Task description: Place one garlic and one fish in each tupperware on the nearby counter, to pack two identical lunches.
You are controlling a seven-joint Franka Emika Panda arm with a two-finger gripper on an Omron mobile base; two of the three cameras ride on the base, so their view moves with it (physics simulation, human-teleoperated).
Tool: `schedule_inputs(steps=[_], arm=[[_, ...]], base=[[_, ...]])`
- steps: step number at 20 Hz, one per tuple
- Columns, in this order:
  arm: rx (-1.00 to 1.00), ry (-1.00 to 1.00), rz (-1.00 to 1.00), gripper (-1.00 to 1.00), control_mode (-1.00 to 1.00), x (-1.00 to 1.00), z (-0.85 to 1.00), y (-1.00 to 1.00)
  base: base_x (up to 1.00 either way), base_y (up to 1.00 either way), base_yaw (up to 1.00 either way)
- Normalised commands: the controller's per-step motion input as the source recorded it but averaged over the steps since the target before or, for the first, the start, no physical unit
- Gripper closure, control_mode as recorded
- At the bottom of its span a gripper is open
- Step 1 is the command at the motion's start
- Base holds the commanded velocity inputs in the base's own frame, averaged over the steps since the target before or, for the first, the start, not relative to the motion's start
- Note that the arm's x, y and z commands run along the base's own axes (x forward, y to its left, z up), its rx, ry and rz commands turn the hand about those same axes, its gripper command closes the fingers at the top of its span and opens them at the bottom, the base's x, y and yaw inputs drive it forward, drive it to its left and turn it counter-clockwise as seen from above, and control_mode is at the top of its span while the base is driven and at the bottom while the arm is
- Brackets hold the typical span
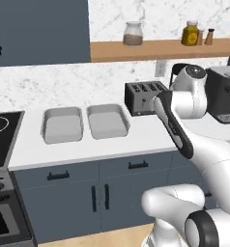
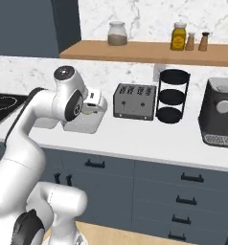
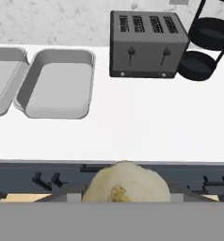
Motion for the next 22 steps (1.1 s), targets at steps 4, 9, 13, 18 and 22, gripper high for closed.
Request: schedule_inputs(steps=[4, 9, 13, 18, 22], arm=[[0.00, 0.00, 0.00, 1.00, 1.00, 0.00, 0.00, 0.00], [0.00, 0.00, 0.00, 1.00, 1.00, 0.00, 0.00, 0.00], [0.00, 0.00, 0.00, 1.00, 1.00, 0.00, 0.00, 0.00], [0.00, 0.00, 0.00, 1.00, 1.00, 0.00, 0.00, 0.00], [0.00, 0.00, 0.00, 1.00, 1.00, 0.00, 0.00, 0.00]], base=[[0.41, 1.00, 0.00], [0.55, 1.00, 0.00], [0.67, 1.00, 0.00], [0.56, 0.61, 0.00], [0.03, -0.34, 0.00]])
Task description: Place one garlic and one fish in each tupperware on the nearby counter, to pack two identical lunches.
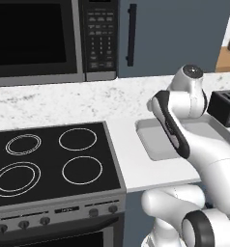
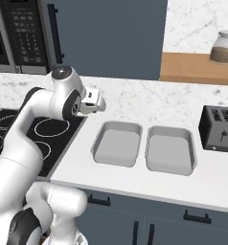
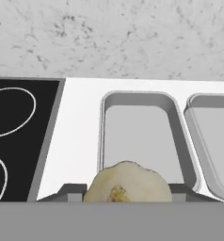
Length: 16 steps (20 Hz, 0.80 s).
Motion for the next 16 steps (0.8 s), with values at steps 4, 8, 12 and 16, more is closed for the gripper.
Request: schedule_inputs(steps=[4, 8, 12, 16], arm=[[0.00, 0.03, 0.00, 1.00, -1.00, 0.00, -0.44, -0.48], [-0.03, 0.01, 0.00, 1.00, -1.00, 0.01, -0.70, -0.26], [-0.01, 0.07, 0.00, 1.00, -1.00, 0.13, -0.66, -0.06], [0.00, 0.11, 0.00, 1.00, -1.00, 0.34, -0.58, -0.17]], base=[[0.00, 0.00, 0.00], [0.00, 0.00, 0.00], [0.00, 0.00, 0.00], [0.00, 0.00, 0.00]])
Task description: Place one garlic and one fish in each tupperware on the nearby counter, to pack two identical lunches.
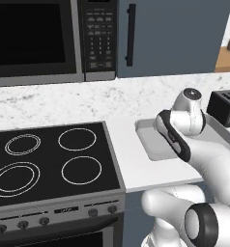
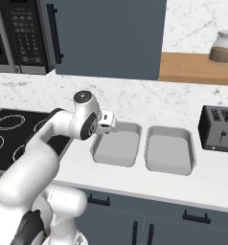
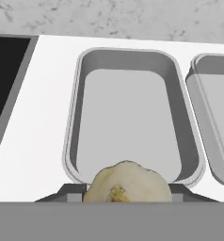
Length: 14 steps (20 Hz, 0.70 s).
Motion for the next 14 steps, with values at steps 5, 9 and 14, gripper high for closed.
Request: schedule_inputs(steps=[5, 9, 14], arm=[[0.03, 0.14, 0.00, 1.00, -1.00, 0.42, -0.29, -0.21], [0.03, 0.08, 0.00, 1.00, -1.00, 0.38, -0.20, -0.21], [0.02, 0.05, 0.00, 1.00, -1.00, 0.42, -0.28, -0.10]], base=[[0.00, 0.00, 0.00], [0.00, 0.00, 0.00], [0.00, 0.00, 0.00]])
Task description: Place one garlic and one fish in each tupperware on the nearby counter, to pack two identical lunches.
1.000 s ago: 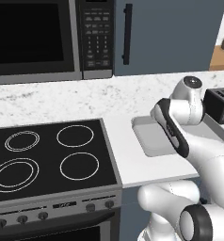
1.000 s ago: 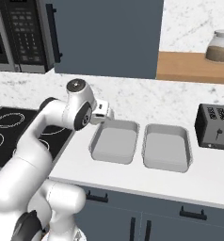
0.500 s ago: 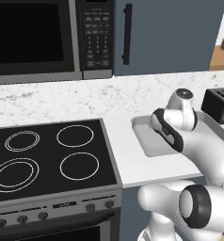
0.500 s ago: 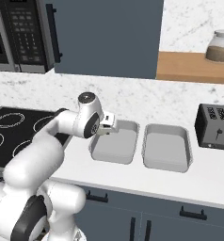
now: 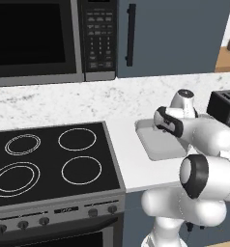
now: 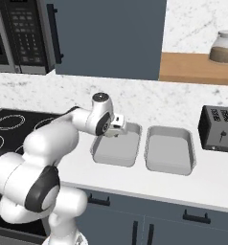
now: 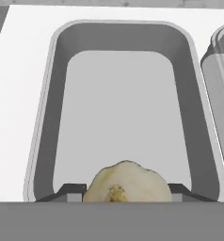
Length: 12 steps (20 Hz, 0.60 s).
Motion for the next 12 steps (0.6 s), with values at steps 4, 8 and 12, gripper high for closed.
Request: schedule_inputs(steps=[4, 8, 12], arm=[[0.00, 0.04, 0.00, 1.00, -1.00, 0.46, -0.41, 0.00], [0.00, 0.09, 0.00, 1.00, -1.00, 0.42, -0.50, -0.05], [0.00, 0.07, 0.00, 1.00, -1.00, 0.38, -0.41, -0.06]], base=[[0.00, 0.00, 0.00], [0.00, 0.00, 0.00], [0.00, 0.00, 0.00]])
